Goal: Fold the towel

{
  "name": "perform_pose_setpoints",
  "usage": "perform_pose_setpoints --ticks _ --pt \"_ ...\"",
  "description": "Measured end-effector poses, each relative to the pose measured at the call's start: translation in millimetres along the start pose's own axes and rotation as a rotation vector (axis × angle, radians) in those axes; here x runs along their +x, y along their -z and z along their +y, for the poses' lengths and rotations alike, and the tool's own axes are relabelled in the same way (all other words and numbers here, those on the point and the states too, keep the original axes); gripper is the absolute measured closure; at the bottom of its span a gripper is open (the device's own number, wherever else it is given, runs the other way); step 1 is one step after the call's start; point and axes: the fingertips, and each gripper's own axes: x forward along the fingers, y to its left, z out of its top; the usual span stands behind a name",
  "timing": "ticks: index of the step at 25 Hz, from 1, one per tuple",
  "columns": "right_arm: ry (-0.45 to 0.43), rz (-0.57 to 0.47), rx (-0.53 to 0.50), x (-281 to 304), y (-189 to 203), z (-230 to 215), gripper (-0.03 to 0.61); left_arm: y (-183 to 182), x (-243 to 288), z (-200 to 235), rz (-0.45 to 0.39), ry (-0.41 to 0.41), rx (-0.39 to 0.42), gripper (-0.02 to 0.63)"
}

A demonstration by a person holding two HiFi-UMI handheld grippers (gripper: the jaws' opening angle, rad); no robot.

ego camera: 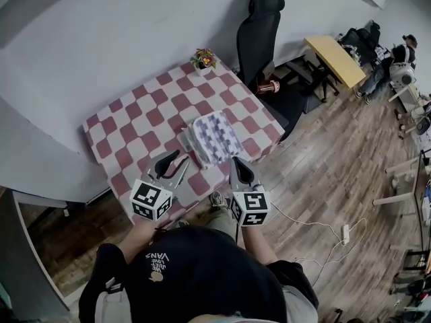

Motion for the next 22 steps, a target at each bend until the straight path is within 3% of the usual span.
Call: perform_pose_setpoints --ticks 8,16,22 --pt "0.000 0.068 0.001 -8 27 13 0.573 22 -22 4 0.068 -0.008 0.070 0.595" --pt "0.013 0.117 -0.041 -7 33 15 0.574 28 -32 7 0.086 -0.027 0.094 0.611" --pt "0.024 0.099 -0.049 -7 28 14 0.574 31 -30 5 0.088 -0.033 0.095 0.611"
